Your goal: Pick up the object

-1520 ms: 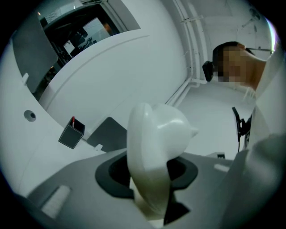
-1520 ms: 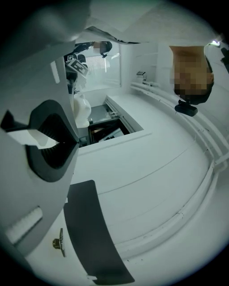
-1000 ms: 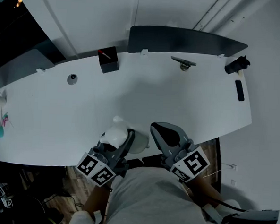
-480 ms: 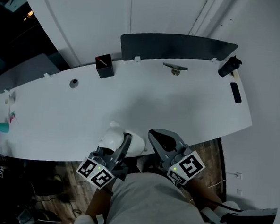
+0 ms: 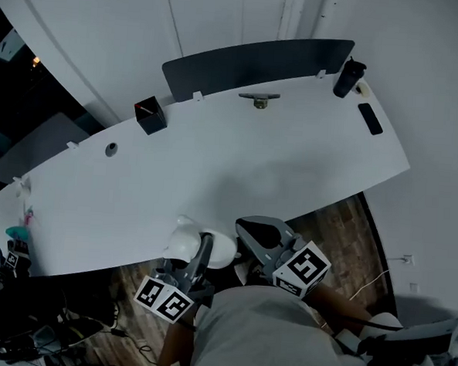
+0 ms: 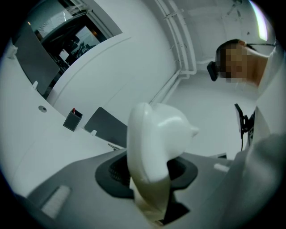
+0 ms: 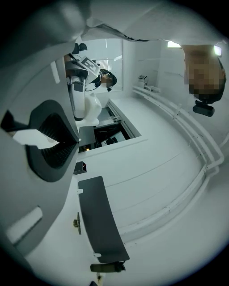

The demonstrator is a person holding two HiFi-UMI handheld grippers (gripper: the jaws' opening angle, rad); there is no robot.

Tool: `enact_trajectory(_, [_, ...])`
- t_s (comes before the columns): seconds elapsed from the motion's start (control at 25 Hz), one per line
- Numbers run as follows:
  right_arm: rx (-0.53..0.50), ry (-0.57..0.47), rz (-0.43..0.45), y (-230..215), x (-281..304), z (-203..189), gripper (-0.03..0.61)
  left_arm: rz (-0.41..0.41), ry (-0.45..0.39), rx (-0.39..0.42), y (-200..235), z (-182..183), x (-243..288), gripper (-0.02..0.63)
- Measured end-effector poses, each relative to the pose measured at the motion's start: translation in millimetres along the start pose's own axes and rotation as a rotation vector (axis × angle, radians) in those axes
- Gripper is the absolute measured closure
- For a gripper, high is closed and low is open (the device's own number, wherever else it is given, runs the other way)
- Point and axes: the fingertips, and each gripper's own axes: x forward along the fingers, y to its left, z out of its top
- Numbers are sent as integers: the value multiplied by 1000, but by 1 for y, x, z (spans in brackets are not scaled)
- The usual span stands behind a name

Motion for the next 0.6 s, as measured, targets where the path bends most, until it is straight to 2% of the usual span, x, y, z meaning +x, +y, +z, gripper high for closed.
enact_trajectory(0.36, [22, -12, 26, 12, -31, -9, 577, -4, 38, 15, -38, -34, -13, 453])
enact_trajectory(0.6, [37, 0, 80, 22, -55, -17, 577, 36, 44, 13, -60, -59, -22, 453])
